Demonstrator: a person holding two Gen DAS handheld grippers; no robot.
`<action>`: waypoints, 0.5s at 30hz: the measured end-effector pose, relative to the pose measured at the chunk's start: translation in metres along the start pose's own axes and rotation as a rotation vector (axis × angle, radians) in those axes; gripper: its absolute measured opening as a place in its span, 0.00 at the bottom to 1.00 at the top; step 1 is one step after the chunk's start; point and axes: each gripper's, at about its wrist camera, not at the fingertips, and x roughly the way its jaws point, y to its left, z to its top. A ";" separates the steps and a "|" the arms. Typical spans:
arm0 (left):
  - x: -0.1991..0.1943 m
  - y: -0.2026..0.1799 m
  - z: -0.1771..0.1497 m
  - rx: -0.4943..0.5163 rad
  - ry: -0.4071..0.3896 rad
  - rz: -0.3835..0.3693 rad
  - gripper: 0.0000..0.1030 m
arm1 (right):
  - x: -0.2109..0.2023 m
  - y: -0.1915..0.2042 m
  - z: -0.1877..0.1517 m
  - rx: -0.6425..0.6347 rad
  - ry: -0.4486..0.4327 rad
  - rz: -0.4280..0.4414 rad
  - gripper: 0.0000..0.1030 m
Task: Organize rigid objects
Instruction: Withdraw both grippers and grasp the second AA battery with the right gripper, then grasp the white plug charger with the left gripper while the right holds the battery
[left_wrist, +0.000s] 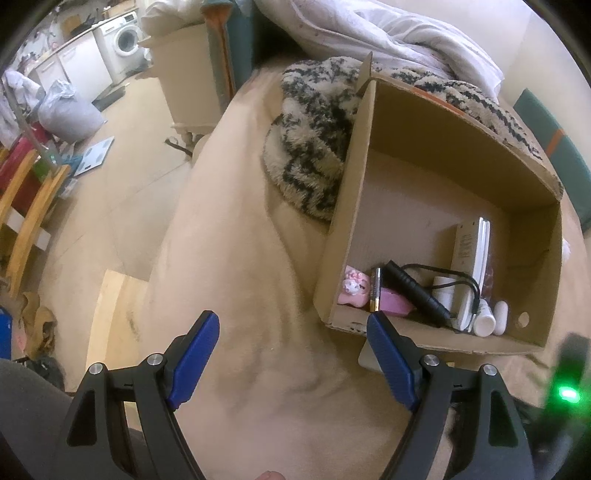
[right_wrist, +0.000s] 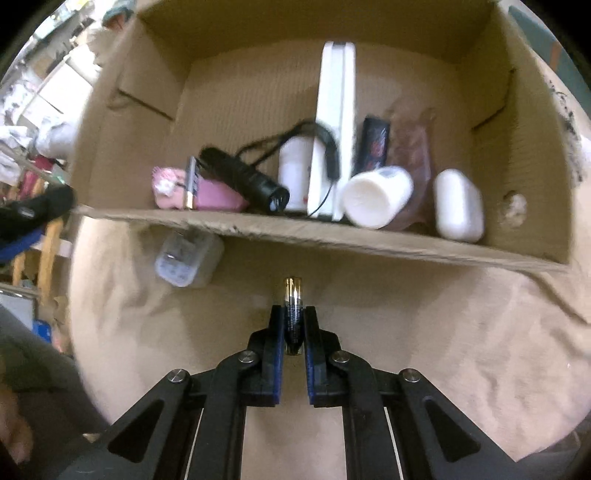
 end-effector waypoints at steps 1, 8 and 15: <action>0.001 0.000 0.000 0.001 0.001 0.003 0.78 | -0.010 -0.001 0.001 -0.006 -0.018 0.014 0.11; 0.002 -0.004 -0.001 0.015 -0.015 0.021 0.78 | -0.085 -0.022 0.004 -0.048 -0.204 0.079 0.11; 0.002 -0.008 -0.004 0.043 -0.042 0.035 0.78 | -0.123 -0.052 0.019 -0.014 -0.378 0.096 0.11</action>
